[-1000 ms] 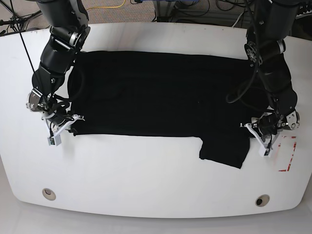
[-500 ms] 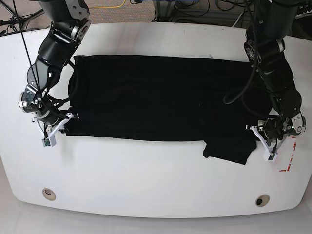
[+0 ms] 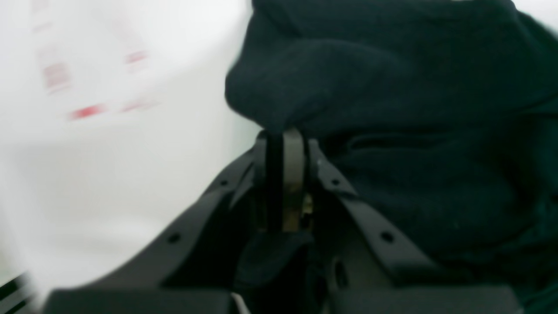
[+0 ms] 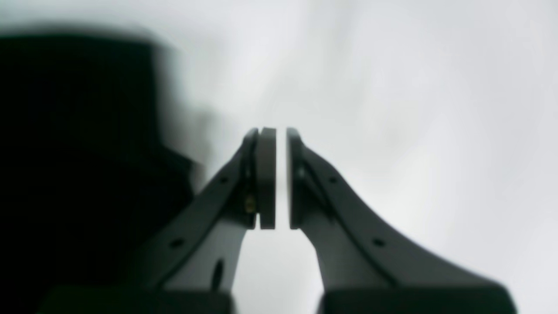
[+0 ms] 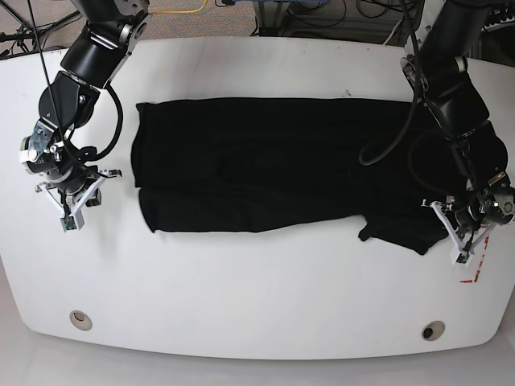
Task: Fold the T-shirt properly
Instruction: 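Lift the shirt edge with both grippers and fold it over the shirt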
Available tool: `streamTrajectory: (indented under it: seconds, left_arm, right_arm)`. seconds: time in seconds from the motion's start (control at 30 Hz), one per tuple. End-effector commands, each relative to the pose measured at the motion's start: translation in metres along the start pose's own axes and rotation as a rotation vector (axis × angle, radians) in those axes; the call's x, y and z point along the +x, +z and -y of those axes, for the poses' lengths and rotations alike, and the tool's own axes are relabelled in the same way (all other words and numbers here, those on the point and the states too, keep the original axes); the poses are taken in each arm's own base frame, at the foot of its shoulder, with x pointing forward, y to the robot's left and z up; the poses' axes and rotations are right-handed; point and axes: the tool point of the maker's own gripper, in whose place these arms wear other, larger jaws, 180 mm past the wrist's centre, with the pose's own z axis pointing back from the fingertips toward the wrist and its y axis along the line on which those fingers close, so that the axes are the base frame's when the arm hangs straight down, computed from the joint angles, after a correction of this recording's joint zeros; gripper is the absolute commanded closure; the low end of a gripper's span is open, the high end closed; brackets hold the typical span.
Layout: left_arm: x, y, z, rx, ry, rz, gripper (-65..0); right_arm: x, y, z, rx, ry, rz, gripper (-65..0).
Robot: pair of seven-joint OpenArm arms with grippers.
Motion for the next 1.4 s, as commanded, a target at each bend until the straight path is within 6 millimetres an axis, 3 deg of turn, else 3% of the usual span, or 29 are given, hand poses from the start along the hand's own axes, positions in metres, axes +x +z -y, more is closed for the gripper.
streamTrajectory:
  seconds: [0.0,0.17,0.3,0.43,0.5,0.67,0.83,1.1,1.37]
  left_arm:
    - [0.02,0.024,-0.012,0.075,-0.061,0.046,0.0]
    - [0.013,0.049,-0.01,0.158,-0.156,0.029,0.0]
    - [0.007,0.061,0.005,0.186,-0.238,0.037,0.0]
    - [0.001,0.063,0.013,0.185,-0.269,0.031,0.0]
    - [-0.002,0.062,0.014,0.183,-0.27,0.024,0.0]
    - [-0.005,0.061,0.013,0.184,-0.272,0.015,0.0]
    - [-0.011,0.062,0.007,0.196,-0.278,-0.002,0.0]
    - [-0.012,0.062,0.006,0.198,-0.28,-0.007,0.0]
    - [-0.012,0.062,0.007,0.196,-0.278,-0.006,0.0]
  right_arm:
    - [0.019,0.013,0.005,-0.031,0.02,0.057,-2.9]
    - [0.006,0.027,0.005,-0.064,0.03,0.036,-2.9]
    - [0.005,0.034,-0.006,-0.065,0.035,0.046,-3.2]
    - [0.007,0.032,-0.011,-0.056,0.029,0.055,-4.9]
    - [0.012,0.03,-0.012,-0.05,0.021,0.064,-10.0]
    - [0.024,0.009,-0.025,0.013,-0.037,0.074,-29.8]
    - [0.045,-0.017,-0.03,0.085,-0.099,0.098,-39.6]
    - [0.064,-0.062,-0.051,0.226,-0.219,0.13,-41.5]
    - [0.066,-0.094,-0.075,0.339,-0.326,0.126,-41.5]
